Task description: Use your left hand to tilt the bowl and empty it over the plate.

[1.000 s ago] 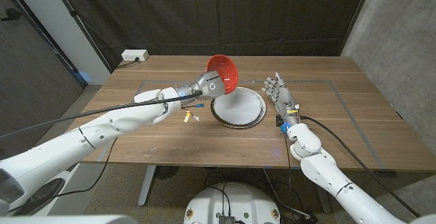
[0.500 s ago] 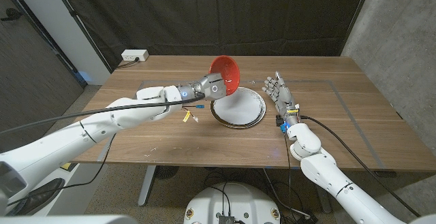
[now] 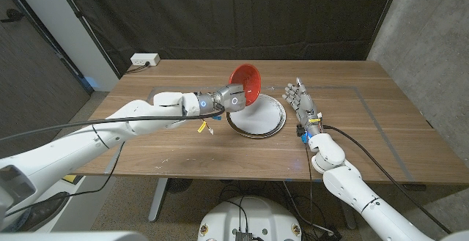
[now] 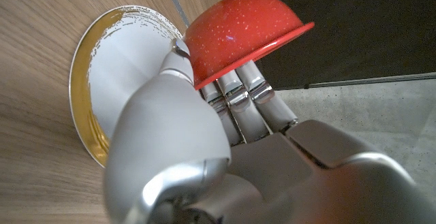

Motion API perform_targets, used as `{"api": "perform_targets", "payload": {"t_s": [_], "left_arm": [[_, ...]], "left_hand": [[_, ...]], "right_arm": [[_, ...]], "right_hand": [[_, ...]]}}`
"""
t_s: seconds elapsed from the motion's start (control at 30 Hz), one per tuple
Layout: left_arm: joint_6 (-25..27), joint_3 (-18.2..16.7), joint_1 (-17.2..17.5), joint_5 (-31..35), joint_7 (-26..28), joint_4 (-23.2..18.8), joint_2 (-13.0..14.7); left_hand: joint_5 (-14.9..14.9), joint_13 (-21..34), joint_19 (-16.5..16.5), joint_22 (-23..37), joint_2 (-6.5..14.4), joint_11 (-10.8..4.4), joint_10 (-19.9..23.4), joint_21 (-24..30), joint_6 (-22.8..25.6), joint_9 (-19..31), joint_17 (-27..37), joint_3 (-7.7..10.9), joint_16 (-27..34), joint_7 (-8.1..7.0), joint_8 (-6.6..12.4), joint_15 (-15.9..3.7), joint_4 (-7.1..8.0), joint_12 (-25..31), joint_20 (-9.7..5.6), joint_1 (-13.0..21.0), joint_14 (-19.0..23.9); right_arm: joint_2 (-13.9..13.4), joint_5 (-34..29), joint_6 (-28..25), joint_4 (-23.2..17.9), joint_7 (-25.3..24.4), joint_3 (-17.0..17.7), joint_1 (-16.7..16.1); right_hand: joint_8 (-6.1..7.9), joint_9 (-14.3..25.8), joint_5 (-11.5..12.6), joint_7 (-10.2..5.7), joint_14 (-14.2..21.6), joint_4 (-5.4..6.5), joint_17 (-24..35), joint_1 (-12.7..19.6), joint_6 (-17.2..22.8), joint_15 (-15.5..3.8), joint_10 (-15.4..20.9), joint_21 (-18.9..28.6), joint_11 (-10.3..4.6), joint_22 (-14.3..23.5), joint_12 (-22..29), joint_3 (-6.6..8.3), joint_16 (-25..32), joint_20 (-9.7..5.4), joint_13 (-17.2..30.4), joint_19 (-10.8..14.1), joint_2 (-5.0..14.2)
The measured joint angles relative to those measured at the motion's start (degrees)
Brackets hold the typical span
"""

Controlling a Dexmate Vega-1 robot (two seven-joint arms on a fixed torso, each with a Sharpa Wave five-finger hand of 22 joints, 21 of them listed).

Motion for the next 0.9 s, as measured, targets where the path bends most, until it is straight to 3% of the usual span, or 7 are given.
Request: {"api": "perform_targets", "payload": {"t_s": [0.57,0.9], "left_arm": [[-1.5,3.1,-2.6,6.2,1.8,0.2,0.8],[-2.9,4.4,-4.0,9.8,0.3,-0.6,0.8]], "left_hand": [[0.0,0.5,-0.9,-0.2,0.0,0.09,-0.1,0.0,0.0,-0.2,0.6,0.24,-0.1,0.00,0.33,-0.30,0.24,0.0,0.13,0.0,-0.3],[0.3,1.1,-1.3,-0.1,-0.5,0.11,-0.5,0.0,0.0,-0.2,1.0,0.24,-0.5,0.01,0.33,-0.52,0.24,-0.3,0.52,0.5,-0.5]], "right_arm": [[0.4,0.4,0.0,0.2,0.2,-0.2,-0.1],[0.6,0.6,0.1,0.5,0.3,-0.3,-0.1]], "right_hand": [[0.00,0.0,0.0,0.20,0.2,0.00,0.0,-0.2,0.2,-0.20,0.0,-0.5,0.00,0.0,0.0,0.00,0.0,0.00,0.0,0.0,0.23],[0.00,0.0,0.0,0.19,0.2,0.00,0.0,-0.2,0.2,-0.20,0.0,-0.5,0.00,0.0,0.0,0.00,0.0,0.00,0.0,0.0,0.23]]}}
